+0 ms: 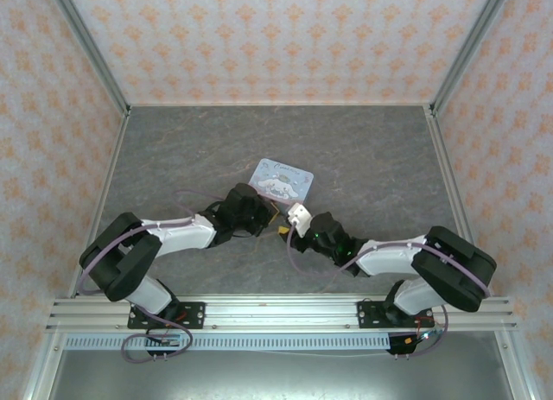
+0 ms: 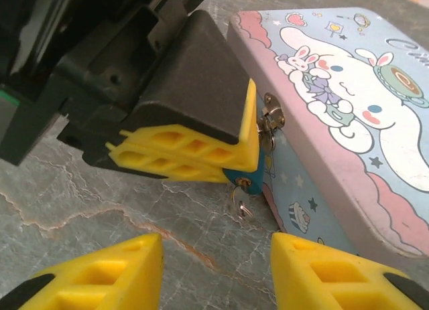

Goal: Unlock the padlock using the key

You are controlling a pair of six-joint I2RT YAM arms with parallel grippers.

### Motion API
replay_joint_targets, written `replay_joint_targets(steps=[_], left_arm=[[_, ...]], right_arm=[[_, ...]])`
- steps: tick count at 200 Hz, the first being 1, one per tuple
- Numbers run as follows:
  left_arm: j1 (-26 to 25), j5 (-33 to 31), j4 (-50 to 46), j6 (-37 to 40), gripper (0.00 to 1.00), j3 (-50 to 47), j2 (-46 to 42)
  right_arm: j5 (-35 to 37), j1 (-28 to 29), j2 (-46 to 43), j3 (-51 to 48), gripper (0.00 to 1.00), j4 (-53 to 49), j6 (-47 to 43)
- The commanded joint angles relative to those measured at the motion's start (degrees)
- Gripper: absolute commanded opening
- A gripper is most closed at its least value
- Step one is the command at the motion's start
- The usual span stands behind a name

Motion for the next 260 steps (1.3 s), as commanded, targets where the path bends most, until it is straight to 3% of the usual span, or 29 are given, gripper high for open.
replay_joint_targets(steps=[1,57,165,260], left_arm=[[0.4,-1.4,-2.9,4.6,0.0,1.6,-3.3],[0.5,-1.2,-5.1,7.2,0.0,1.9,-6.2],[0.5,0.3,-4.6,7.4,0.0,2.8,-6.9],[0.5,0.6,-4.6,7.4,0.0,2.9,-7.0]], right_arm=[[10.0,2.8,-1.6,-0.6,0.46,-1.3,-7.5],[23.1,7.6,1.3,0.4,0.46,2.4,-19.7],[18.9,8.0,6.4,4.6,0.44,4.5,-19.7],[18.4,8.0,9.8,7.1,0.3,5.4,-19.2]])
